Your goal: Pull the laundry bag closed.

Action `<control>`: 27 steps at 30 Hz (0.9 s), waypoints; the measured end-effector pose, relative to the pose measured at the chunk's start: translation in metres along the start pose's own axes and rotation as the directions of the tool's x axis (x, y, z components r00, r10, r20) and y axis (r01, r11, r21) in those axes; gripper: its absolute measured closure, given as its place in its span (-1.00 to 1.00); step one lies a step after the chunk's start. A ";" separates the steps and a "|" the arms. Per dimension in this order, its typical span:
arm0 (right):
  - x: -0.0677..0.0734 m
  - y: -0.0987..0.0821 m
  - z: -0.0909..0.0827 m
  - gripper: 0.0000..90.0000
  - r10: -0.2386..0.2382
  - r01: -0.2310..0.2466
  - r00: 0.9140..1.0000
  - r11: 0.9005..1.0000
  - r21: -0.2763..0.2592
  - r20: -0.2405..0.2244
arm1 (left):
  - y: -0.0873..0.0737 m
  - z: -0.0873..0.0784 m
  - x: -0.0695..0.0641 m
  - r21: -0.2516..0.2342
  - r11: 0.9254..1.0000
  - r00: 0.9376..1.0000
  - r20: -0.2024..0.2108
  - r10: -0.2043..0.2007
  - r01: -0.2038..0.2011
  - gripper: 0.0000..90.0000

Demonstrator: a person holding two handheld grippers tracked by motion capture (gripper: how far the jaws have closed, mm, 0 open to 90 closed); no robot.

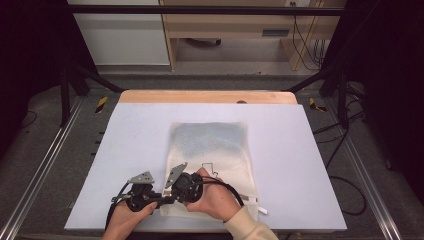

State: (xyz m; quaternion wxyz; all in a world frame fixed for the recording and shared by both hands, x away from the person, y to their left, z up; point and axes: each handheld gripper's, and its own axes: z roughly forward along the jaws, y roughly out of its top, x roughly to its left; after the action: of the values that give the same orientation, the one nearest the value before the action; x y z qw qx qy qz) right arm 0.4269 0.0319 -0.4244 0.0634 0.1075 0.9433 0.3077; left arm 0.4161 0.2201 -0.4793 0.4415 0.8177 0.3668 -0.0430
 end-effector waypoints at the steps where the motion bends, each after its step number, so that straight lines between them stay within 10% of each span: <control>1: 0.001 0.000 -0.001 0.84 -0.002 0.002 1.000 1.000 -0.003 0.002 | 0.000 -0.001 0.001 -0.006 1.000 1.000 0.003 -0.007 0.007 0.92; 20: 0.004 -0.002 -0.004 0.84 -0.024 0.024 0.999 1.000 0.013 0.024 | 0.003 -0.005 -0.003 -0.025 1.000 1.000 0.023 -0.007 0.008 0.92; 27: 0.008 0.003 -0.009 0.83 -0.043 0.044 0.998 0.999 -0.018 0.039 | 0.002 -0.003 -0.004 0.024 1.000 0.999 -0.049 0.017 -0.016 0.92</control>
State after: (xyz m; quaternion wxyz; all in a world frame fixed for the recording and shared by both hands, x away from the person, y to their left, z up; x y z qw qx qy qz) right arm 0.4178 0.0312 -0.4158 0.0892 0.0923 0.9411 0.3128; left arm 0.4137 0.2196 -0.4743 0.4231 0.8266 0.3703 -0.0237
